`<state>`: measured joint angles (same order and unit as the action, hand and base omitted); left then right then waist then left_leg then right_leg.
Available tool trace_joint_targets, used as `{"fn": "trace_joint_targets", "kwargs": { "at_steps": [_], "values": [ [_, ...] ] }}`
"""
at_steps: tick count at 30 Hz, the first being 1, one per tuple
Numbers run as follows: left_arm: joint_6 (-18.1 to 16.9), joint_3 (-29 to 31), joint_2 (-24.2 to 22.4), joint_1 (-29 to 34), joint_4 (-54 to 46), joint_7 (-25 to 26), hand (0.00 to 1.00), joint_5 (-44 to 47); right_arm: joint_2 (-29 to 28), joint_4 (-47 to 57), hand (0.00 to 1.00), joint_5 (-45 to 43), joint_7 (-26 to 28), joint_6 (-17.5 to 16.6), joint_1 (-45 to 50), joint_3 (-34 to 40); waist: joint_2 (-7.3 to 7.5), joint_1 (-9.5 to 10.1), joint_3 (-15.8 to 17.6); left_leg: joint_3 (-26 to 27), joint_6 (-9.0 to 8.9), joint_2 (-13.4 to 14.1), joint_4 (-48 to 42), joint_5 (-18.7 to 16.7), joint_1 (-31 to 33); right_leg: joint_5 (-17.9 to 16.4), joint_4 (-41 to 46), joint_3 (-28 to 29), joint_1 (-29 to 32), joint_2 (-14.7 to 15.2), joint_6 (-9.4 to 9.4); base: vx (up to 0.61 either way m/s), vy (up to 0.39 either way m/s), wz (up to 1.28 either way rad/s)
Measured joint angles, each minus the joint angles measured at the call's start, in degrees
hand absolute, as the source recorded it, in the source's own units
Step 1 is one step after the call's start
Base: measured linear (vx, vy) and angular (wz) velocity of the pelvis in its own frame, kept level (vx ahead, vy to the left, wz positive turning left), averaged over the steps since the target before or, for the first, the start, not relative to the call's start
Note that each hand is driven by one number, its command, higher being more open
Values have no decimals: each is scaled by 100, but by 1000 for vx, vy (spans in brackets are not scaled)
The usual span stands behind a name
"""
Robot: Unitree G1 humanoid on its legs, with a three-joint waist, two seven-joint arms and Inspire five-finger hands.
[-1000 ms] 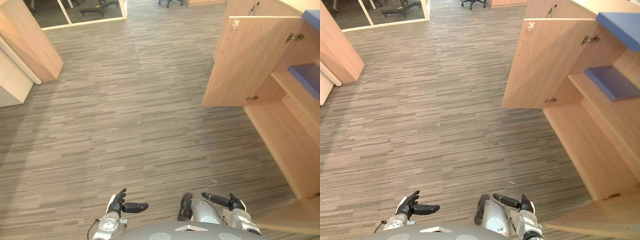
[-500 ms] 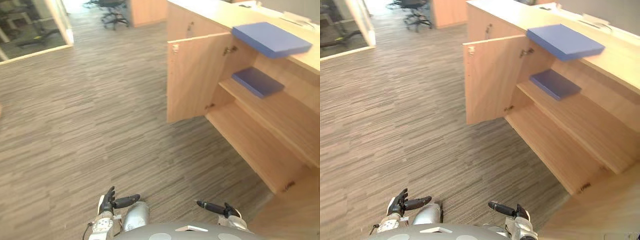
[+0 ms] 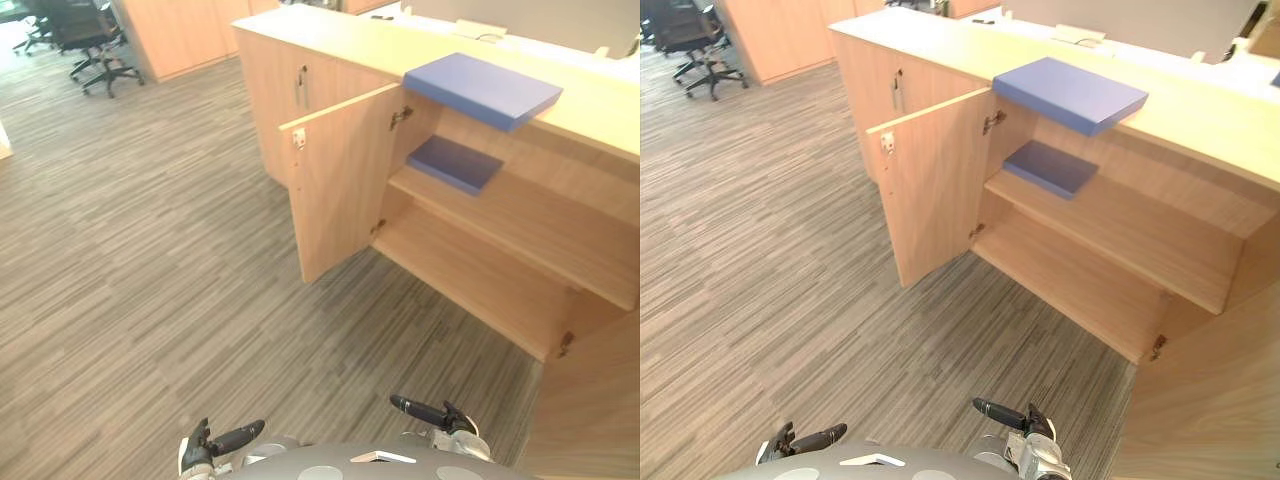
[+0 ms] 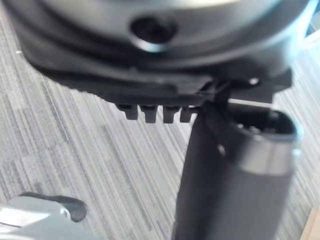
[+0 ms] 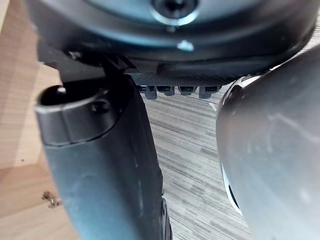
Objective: Walk over to the cabinet, pick up the folder, carry it to the office cabinet, place the folder inside the office cabinet, then close the office cabinet door
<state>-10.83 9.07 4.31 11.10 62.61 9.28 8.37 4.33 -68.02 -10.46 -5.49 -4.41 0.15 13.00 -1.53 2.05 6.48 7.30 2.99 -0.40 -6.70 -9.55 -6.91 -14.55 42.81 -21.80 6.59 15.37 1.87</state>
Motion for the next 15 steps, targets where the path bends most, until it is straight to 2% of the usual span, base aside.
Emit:
{"fn": "trace_joint_targets", "kwargs": {
  "at_steps": [1,4,6,7,8,10,12,13,15],
  "values": [
    [2,-1,-1,2,6,-2,100,0,3,15,100,0,0,-2,-9,1,-14,-11,6,49,-35,88,-6,-43,-28,-32,-159,-118,81,-68,9,198,-9,-47],
    [124,-16,0,-15,102,-4,100,-2,-4,38,100,80,4,-1,-78,-10,-57,-97,30,382,-318,520,89,-185,-310,96,-1380,-539,414,-506,138,220,-60,-57],
    [146,-13,27,-94,100,-71,100,-201,-22,129,100,101,6,13,-39,-16,-4,-153,46,606,-541,609,259,-297,-644,700,-2575,-604,501,-702,130,359,-177,-42],
    [146,-14,37,-121,100,-85,100,-231,-32,161,100,101,12,9,-26,-14,16,-186,47,626,-605,594,305,-336,-725,888,-2825,-585,504,-711,109,488,-275,-10],
    [150,-15,0,-241,103,-104,100,-231,-80,277,100,116,36,22,-4,-14,49,-270,45,626,-748,627,342,-425,-891,1685,-2979,-555,411,-765,-380,417,-244,-2],
    [136,-27,-114,-415,70,-152,100,-247,3,396,100,327,138,5,-15,-15,-182,-231,112,690,-840,805,348,-380,-953,1450,-2775,-595,426,-909,-501,324,-205,-5],
    [115,-74,-259,-644,38,-192,100,-414,30,453,100,619,231,7,-67,-16,-193,-257,202,712,-946,886,379,-238,-1076,1068,-2462,-619,440,-963,-540,305,-223,-1],
    [107,-143,-325,-756,32,-201,100,-450,-1,457,100,822,239,10,-80,-33,-143,-260,210,719,-957,939,384,-123,-1182,825,-2282,-606,397,-995,-554,313,-241,-7],
    [100,-153,-475,-881,17,-209,100,-449,-26,455,100,985,242,16,-96,-228,-97,-267,206,731,-990,1113,159,-88,-1225,596,-2318,-552,277,-1202,-546,227,-202,-23]
  ]
}}
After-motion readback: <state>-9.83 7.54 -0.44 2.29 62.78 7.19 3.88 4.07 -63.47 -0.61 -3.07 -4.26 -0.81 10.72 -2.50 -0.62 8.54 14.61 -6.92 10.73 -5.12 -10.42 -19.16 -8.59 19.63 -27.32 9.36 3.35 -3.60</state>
